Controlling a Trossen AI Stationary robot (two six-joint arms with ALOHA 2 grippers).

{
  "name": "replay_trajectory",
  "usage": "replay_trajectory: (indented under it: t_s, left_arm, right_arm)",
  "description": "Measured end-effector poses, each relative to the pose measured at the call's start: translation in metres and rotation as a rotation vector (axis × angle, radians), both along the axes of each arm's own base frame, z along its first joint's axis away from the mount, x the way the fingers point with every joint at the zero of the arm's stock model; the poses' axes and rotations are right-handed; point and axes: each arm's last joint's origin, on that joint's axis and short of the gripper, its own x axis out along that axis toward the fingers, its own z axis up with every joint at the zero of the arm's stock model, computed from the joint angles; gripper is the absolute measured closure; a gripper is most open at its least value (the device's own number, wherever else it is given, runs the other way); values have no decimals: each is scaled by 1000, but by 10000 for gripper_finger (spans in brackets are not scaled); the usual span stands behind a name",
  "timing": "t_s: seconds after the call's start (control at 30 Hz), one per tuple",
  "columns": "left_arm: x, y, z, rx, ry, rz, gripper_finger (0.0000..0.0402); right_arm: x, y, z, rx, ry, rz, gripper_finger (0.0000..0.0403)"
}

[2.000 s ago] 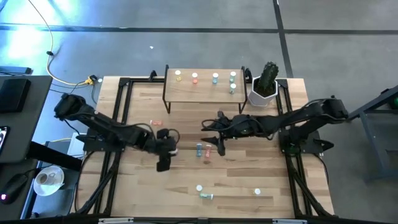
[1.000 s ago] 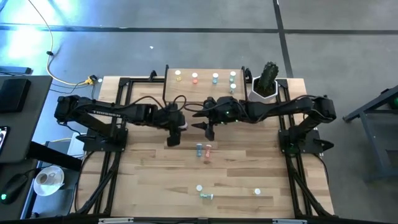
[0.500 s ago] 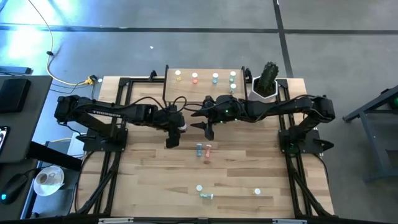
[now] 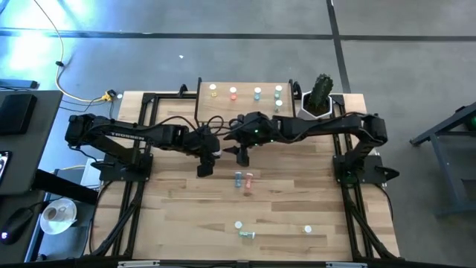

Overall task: Pick and place medicine bottles onto shelf by color
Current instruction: Put the left blue pill bottle on the shelf aligned with the other blue pill bottle

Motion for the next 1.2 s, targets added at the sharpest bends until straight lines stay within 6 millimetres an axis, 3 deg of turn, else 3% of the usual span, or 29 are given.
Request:
replay_trajectory:
  t_s: [0.23,0.97,1.2]
  left_arm:
    - [0,0,0,1,-6,1,307]
    - [10,2,9,39,-144,19,307]
    - [10,2,9,41,-141,19,307]
  right_arm:
    - [13,4,-11,0,26,12,206]
    - [12,3,-13,-9,42,17,207]
    - [12,3,-13,-5,42,17,247]
